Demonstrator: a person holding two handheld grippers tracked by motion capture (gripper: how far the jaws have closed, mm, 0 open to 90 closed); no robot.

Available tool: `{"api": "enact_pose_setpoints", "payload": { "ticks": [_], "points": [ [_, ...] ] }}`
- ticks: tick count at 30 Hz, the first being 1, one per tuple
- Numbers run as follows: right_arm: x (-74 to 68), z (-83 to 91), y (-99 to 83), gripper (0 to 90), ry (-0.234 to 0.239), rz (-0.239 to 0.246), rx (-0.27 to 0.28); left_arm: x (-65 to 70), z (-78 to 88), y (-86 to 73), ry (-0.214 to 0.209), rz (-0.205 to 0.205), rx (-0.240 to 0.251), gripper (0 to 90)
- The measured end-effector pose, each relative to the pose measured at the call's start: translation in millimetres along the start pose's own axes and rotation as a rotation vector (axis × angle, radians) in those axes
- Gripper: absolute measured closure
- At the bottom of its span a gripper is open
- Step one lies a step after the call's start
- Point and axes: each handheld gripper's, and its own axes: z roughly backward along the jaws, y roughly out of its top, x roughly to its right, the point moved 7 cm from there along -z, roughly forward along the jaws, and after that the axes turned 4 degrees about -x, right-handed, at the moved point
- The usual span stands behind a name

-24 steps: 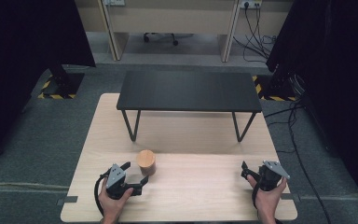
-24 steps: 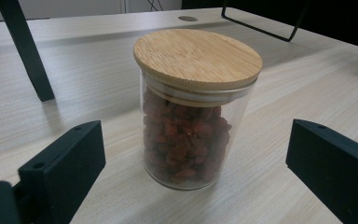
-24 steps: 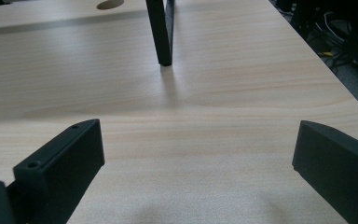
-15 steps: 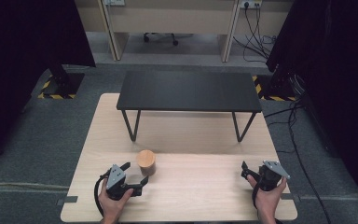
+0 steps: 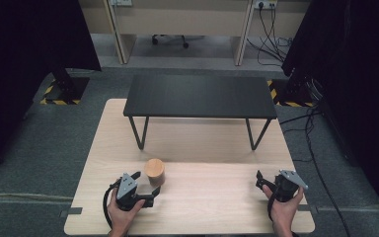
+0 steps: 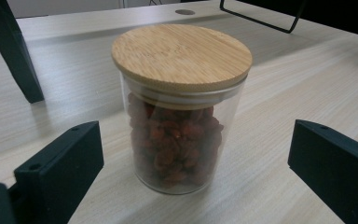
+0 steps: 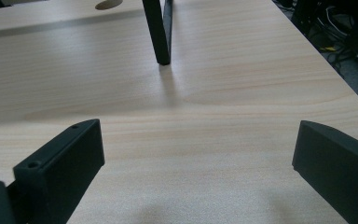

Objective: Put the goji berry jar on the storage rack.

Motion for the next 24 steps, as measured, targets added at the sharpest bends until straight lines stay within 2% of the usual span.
{"api": "enact_pose_setpoints", "payload": {
  "ticks": [7,13,15,19,24],
  "points": [
    [0.4,0.1,-0.1,2.2,0.004,0.001,0.000,1.5,-15.5,9.9,0.049,0.019,-0.033,2.5],
    [-0.1,0.3,-0.3,2.3,0.009,0.007,-0.002,1.6,-28.5,17.8,0.065,0.030,-0.057,5.9],
    [0.0,0.3,-0.3,2.3,0.010,0.006,-0.003,1.4,-31.3,19.2,0.066,0.034,-0.057,9.5],
    [0.5,0.5,-0.4,2.4,0.013,-0.001,-0.004,2.9,-33.1,20.1,0.061,0.014,-0.058,24.3],
    [1.2,0.4,-0.1,2.5,0.012,-0.011,-0.005,4.5,-33.4,20.3,0.071,0.008,-0.058,24.8]
  ]
}}
